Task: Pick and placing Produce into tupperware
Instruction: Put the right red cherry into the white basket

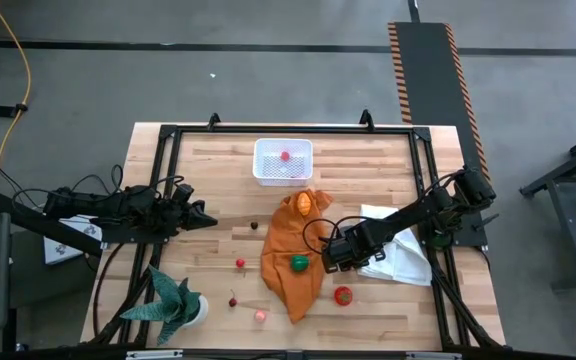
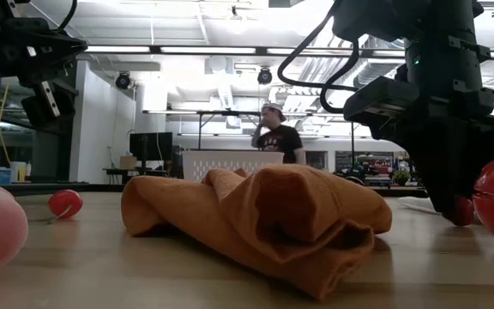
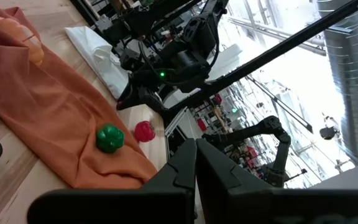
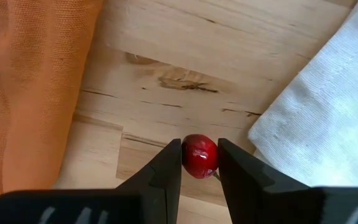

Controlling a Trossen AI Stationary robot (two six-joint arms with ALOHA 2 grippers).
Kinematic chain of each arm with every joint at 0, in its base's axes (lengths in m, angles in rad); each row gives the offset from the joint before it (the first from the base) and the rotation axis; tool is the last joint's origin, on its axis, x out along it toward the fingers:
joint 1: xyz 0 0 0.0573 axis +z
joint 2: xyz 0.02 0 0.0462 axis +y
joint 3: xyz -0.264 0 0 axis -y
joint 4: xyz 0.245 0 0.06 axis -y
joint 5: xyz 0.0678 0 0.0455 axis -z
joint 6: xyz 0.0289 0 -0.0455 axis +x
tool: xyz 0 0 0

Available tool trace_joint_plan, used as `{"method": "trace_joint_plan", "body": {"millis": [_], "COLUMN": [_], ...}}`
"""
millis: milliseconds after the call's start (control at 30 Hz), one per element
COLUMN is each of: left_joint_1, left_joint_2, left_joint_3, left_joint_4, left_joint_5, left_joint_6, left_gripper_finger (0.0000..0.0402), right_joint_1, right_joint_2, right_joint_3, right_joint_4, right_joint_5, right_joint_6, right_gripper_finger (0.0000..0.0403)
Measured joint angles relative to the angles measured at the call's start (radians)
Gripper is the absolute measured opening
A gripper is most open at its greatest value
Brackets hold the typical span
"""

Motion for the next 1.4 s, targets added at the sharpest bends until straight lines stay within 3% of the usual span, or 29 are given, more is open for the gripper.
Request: {"method": "trace_joint_plan", "body": {"millis": [933, 1400], "left_joint_1": [0.000, 0.000], "left_joint_2": [0.000, 0.000], "left_joint_3": [0.000, 0.000], "left_joint_4": [0.000, 0.000], "left_joint_5": [0.000, 0.000], "left_joint_6": [0.000, 0.000], "left_gripper_finger": [0.0001, 0.0001], "right_joint_1": [-0.009, -0.081], "right_joint_2": [0.000, -0.001], "right_joint_3": [0.002, 0.121], "right_joint_4": [0.014, -0.106], "right_joint_5": [-0.041, -0.024], "right_joint_6": [-0.046, -0.186], "right_gripper_finger": [0.0086, 0.0086]}}
